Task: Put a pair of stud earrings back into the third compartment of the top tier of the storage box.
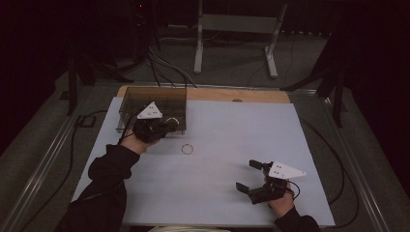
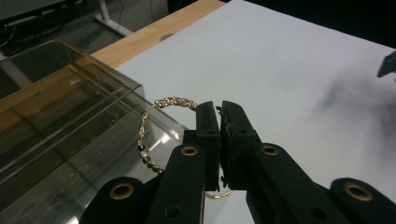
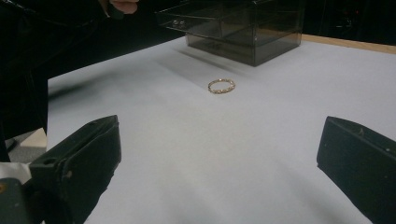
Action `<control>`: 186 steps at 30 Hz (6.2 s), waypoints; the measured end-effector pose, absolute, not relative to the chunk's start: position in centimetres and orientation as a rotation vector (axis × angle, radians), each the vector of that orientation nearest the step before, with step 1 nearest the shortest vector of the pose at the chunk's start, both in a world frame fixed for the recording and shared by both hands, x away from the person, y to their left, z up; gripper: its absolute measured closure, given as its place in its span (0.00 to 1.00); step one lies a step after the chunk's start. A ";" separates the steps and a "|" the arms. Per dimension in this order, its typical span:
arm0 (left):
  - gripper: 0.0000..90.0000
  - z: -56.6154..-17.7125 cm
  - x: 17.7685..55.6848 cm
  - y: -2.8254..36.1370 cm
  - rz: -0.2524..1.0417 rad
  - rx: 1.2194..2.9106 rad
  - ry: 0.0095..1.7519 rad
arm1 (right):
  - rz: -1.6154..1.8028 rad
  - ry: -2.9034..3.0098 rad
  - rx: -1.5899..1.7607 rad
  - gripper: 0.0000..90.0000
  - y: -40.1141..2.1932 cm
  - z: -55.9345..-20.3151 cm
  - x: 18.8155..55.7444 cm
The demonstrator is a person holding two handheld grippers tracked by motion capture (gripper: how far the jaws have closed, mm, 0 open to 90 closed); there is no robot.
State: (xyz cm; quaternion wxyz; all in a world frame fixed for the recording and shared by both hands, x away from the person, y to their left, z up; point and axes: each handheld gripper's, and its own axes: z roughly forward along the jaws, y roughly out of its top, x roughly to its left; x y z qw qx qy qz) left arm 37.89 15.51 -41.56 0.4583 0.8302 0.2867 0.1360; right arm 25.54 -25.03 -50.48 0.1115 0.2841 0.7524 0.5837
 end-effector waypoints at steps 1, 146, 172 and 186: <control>0.98 -41.6 38.1 15.7 0.337 2.041 0.718 | 1.714 2.210 0.833 0.00 -25.0 -50.5 25.5; 0.48 -51.7 36.6 9.5 0.224 2.169 0.775 | 1.712 2.223 0.830 0.00 -25.1 -50.4 25.4; 0.94 -52.7 37.8 8.6 0.323 2.206 0.867 | 1.709 2.227 0.822 0.00 -25.0 -50.4 25.4; 0.98 -52.1 37.5 8.4 0.312 2.232 0.819 | 1.708 2.226 0.827 0.00 -25.1 -50.4 25.4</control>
